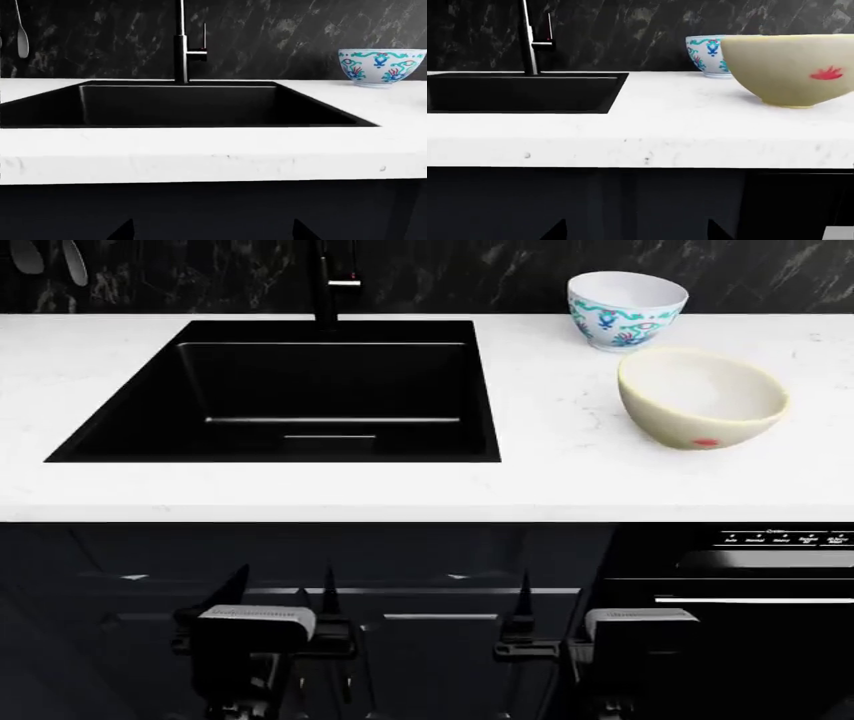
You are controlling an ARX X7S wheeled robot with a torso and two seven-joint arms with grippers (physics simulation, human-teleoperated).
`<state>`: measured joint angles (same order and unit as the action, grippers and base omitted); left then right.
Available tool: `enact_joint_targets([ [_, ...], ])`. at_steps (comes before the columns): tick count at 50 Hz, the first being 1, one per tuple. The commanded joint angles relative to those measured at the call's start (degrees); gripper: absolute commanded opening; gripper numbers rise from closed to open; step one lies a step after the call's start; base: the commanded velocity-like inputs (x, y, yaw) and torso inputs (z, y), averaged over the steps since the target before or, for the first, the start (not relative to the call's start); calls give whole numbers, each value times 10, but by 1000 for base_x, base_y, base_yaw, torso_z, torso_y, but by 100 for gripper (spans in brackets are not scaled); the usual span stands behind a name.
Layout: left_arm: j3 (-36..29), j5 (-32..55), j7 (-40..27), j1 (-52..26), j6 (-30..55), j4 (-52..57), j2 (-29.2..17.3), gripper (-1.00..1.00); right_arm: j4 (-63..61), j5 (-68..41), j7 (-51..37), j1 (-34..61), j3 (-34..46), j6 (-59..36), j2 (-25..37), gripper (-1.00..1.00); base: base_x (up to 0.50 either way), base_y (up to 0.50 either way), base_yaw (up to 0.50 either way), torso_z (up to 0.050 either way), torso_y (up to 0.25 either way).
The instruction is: Stack the bowls in the sink.
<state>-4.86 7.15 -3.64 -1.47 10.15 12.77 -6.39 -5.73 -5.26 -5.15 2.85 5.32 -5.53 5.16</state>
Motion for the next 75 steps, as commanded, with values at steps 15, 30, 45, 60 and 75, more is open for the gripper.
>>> enact_joint_targets([
  [15,47,127,5,-282,397,204,-76,100,-129,-50,-13,212,-31,-226,59,100,0,0,0,35,0],
  [30,32,123,22,-502,416,-32,-65,100,45,-43,14,473,-9,-282,84,100,0,0,0,0,0],
  [45,-57,44,60,-705,220,-436,-17,100,540,17,46,758,53,-73,53,100,0,0,0,0,0],
  [60,-78,25,64,-777,157,-579,1,100,806,30,56,866,63,43,29,100,0,-109,0,0,0],
  [75,-79,37,58,-754,206,-502,-10,100,737,25,61,844,61,-7,39,100,0,-500,0,0,0],
])
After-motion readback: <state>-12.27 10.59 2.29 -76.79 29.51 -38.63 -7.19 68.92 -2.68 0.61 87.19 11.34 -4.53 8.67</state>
